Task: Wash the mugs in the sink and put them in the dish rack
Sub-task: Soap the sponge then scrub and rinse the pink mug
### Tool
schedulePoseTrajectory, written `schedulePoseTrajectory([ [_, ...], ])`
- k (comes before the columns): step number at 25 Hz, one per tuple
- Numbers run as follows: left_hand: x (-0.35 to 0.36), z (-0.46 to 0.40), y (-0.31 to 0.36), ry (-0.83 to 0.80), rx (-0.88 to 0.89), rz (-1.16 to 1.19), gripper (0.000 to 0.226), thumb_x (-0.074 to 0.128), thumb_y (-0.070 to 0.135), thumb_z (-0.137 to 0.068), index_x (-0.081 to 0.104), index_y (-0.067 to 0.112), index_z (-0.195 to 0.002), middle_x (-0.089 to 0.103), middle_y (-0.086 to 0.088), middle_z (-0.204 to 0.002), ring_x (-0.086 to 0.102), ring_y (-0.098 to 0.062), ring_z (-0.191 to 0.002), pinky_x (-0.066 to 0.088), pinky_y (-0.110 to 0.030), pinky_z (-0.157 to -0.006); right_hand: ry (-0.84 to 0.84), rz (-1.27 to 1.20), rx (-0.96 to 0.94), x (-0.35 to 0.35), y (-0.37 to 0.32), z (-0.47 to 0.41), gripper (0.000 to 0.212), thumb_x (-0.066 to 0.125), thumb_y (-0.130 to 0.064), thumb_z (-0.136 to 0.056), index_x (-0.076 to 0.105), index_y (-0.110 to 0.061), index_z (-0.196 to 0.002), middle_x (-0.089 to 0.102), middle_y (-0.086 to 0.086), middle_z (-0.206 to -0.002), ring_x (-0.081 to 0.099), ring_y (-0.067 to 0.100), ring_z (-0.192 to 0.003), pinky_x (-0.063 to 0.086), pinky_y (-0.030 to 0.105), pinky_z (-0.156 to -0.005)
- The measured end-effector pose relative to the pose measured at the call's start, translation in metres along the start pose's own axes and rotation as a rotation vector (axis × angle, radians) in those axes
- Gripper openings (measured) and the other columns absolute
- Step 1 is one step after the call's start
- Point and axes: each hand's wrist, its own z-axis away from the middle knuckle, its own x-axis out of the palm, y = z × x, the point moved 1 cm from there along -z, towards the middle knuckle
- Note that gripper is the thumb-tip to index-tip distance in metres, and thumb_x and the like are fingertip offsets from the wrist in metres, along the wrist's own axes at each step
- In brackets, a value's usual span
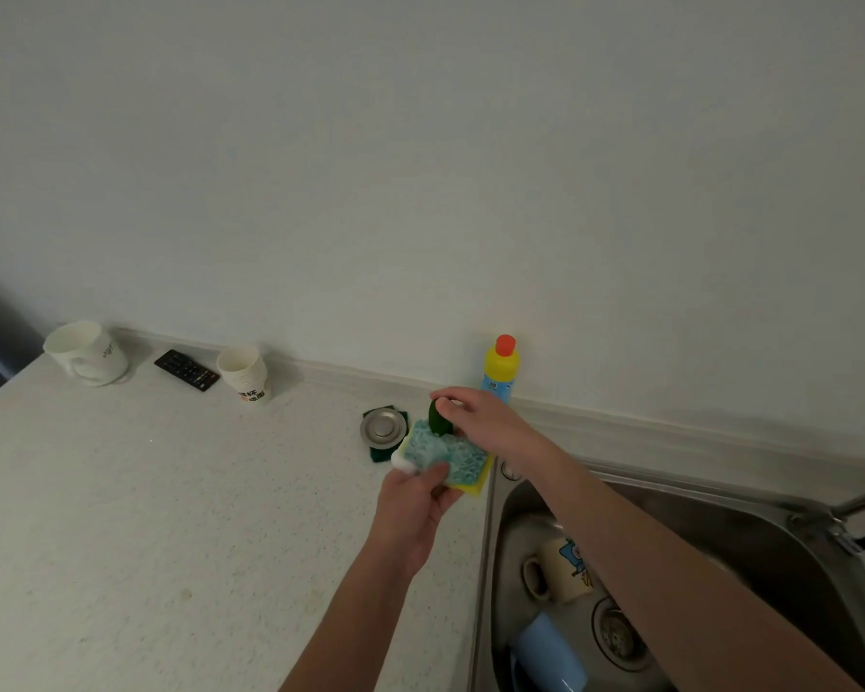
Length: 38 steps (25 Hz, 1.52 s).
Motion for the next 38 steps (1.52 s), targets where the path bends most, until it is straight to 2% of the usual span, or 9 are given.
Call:
schedulePoseTrajectory([
  [2, 0.001, 0.005, -0.001, 0.001, -0.001, -0.008, 0.038, 0.051, -0.007, -0.096, 0.052, 0.001, -0.132, 0.07, -0.018, -0.117, 0.07, -0.029, -0.106, 0.061, -0.033, -0.078, 0.045, 0.039, 0.009, -0.007, 0.001, 0.013, 0.038, 0.042, -0.047, -0.102, 0.057, -0.027, -0.131, 0.06, -0.008, -0.128, 0.058, 0.012, -0.115, 0.046, 0.027, -0.09],
  [5, 0.003, 0.013, -0.008, 0.012, -0.024, -0.057, 0.034, 0.055, -0.003, -0.095, 0.055, 0.004, -0.129, 0.07, -0.017, -0.116, 0.071, -0.027, -0.103, 0.061, -0.032, -0.076, 0.058, -0.089, 0.09, -0.02, 0.014, 0.036, 0.033, 0.046, -0.047, -0.1, 0.064, -0.022, -0.112, 0.068, -0.006, -0.111, 0.066, 0.012, -0.098, 0.052, 0.041, -0.097],
  [10, 0.014, 0.026, -0.041, -0.016, -0.049, -0.256, 0.027, 0.063, 0.001, -0.092, 0.061, 0.011, -0.118, 0.073, -0.013, -0.111, 0.072, -0.024, -0.098, 0.06, -0.033, -0.074, 0.031, -0.19, 0.166, -0.037, 0.053, 0.087, 0.025, 0.058, -0.041, -0.096, 0.073, -0.021, -0.102, 0.075, 0.0, -0.101, 0.071, 0.018, -0.097, 0.055, 0.041, -0.094],
  [16, 0.056, 0.026, -0.096, -0.242, -0.102, -0.558, 0.024, 0.068, 0.006, -0.091, 0.066, 0.007, -0.115, 0.075, -0.014, -0.101, 0.074, -0.027, -0.089, 0.062, -0.041, -0.075, 0.074, -0.502, 0.228, -0.064, 0.117, 0.152, 0.025, 0.069, -0.026, -0.091, 0.072, -0.01, -0.11, 0.073, 0.017, -0.106, 0.071, 0.031, -0.098, 0.056, 0.044, -0.09],
  [22, 0.099, 0.021, -0.159, -0.421, -0.152, -0.941, 0.006, 0.066, 0.024, -0.093, 0.066, 0.019, -0.096, 0.072, 0.0, -0.071, 0.069, -0.015, -0.058, 0.054, -0.026, -0.049, 0.237, -0.712, 0.414, -0.104, 0.188, 0.204, 0.026, 0.068, -0.013, -0.09, 0.068, 0.0, -0.114, 0.071, 0.023, -0.107, 0.069, 0.035, -0.095, 0.055, 0.045, -0.085],
  [27, 0.112, 0.008, -0.202, -0.338, -0.172, -1.214, 0.009, 0.056, 0.024, -0.097, 0.056, 0.016, -0.092, 0.065, -0.002, -0.076, 0.064, -0.011, -0.056, 0.055, -0.026, -0.054, 0.43, -0.883, 0.558, -0.138, 0.247, 0.233, 0.027, 0.062, -0.011, -0.094, 0.061, -0.002, -0.12, 0.069, 0.019, -0.112, 0.068, 0.033, -0.1, 0.056, 0.04, -0.073],
  [31, 0.119, -0.001, -0.236, -0.34, -0.111, -1.443, 0.008, 0.051, 0.021, -0.099, 0.055, 0.015, -0.102, 0.059, 0.004, -0.085, 0.059, -0.008, -0.071, 0.052, -0.024, -0.066, 0.481, -0.941, 0.624, -0.159, 0.305, 0.247, 0.028, 0.058, -0.01, -0.097, 0.058, -0.004, -0.124, 0.066, 0.02, -0.116, 0.065, 0.035, -0.103, 0.055, 0.043, -0.076],
  [35, 0.134, -0.007, -0.281, -0.3, -0.135, -1.634, 0.021, 0.043, 0.023, -0.103, 0.054, 0.011, -0.116, 0.062, -0.006, -0.108, 0.061, -0.02, -0.102, 0.048, -0.031, -0.088, 0.428, -0.865, 0.692, -0.171, 0.368, 0.254, 0.036, 0.061, 0.001, -0.092, 0.056, 0.0, -0.127, 0.068, 0.021, -0.114, 0.067, 0.036, -0.102, 0.057, 0.044, -0.079],
  [38, 0.135, -0.013, -0.321, -0.305, -0.171, -1.727, 0.024, 0.05, 0.019, -0.1, 0.055, 0.009, -0.12, 0.063, -0.009, -0.119, 0.06, -0.022, -0.109, 0.045, -0.028, -0.089, 0.348, -0.751, 0.743, -0.172, 0.406, 0.252, 0.045, 0.067, 0.0, -0.086, 0.056, -0.003, -0.13, 0.069, 0.018, -0.112, 0.069, 0.034, -0.1, 0.056, 0.052, -0.091],
])
